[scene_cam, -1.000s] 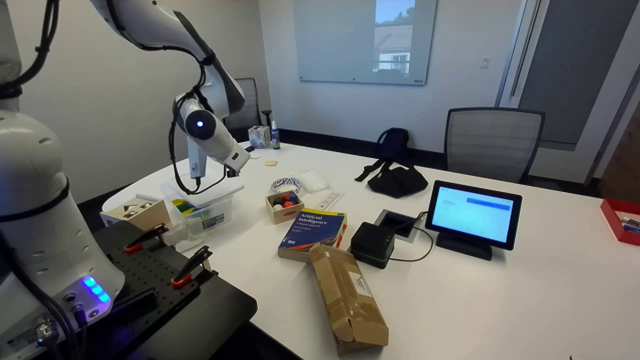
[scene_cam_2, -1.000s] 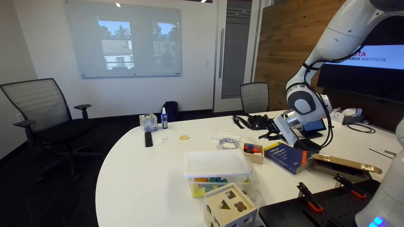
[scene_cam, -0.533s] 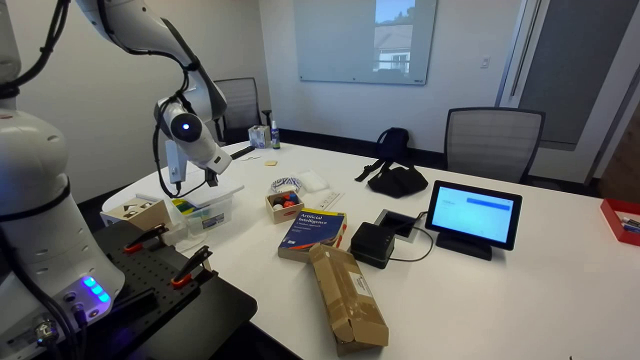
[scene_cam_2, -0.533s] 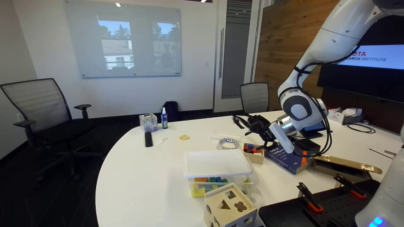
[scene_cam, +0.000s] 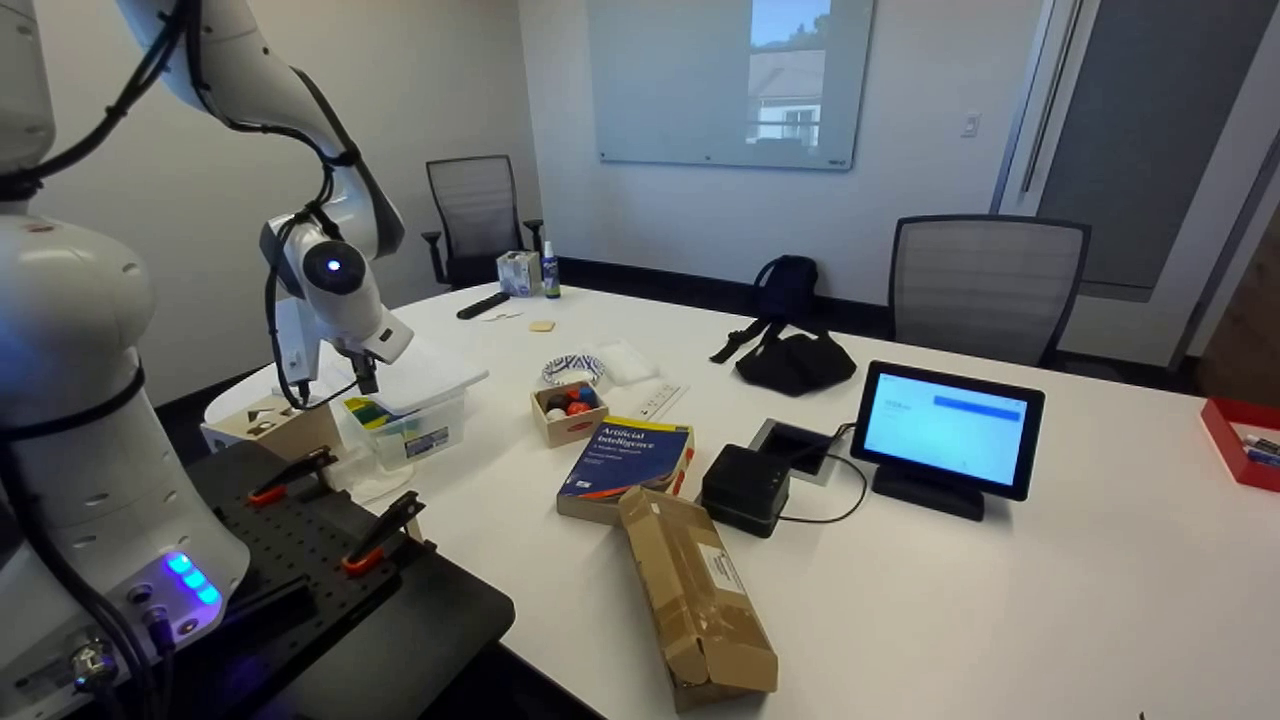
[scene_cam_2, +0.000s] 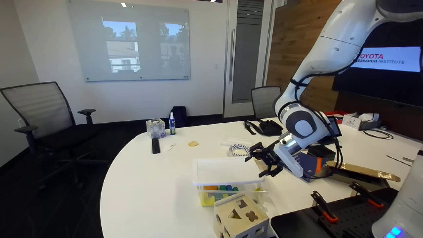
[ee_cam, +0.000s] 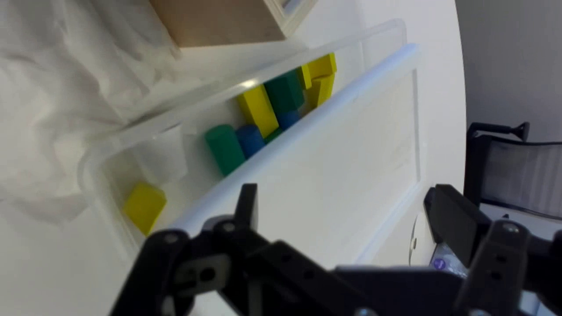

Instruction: Open the clear container then remove the wooden box from the container.

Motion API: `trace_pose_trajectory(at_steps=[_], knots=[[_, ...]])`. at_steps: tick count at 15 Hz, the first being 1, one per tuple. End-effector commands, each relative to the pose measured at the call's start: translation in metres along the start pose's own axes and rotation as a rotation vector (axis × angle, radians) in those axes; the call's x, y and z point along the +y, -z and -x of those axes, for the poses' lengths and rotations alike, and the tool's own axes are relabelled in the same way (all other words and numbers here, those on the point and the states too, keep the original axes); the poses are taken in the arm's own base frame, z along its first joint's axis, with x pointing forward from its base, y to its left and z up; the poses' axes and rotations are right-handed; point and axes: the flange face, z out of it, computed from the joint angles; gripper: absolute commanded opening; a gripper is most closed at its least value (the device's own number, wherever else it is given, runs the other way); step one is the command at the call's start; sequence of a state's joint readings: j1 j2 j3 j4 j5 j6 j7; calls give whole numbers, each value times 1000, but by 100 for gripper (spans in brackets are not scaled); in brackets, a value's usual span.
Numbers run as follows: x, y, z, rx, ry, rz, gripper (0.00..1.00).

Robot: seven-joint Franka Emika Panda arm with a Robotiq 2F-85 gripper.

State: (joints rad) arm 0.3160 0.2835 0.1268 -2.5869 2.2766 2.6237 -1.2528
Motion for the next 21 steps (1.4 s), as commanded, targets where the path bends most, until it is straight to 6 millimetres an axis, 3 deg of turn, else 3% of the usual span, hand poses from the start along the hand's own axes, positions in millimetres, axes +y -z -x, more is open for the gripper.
trace_pose_trajectory(at_steps=[1, 5, 14, 17, 18, 21], knots=[[5, -17, 15, -24, 7, 64, 100], [15, -30, 17, -14, 23, 88, 100], [33, -63, -13, 140, 54, 50, 100], [29, -79, -21, 169, 42, 11, 100], [25, -77, -35, 170, 41, -4, 100], [17, -84, -51, 194, 44, -61, 100]])
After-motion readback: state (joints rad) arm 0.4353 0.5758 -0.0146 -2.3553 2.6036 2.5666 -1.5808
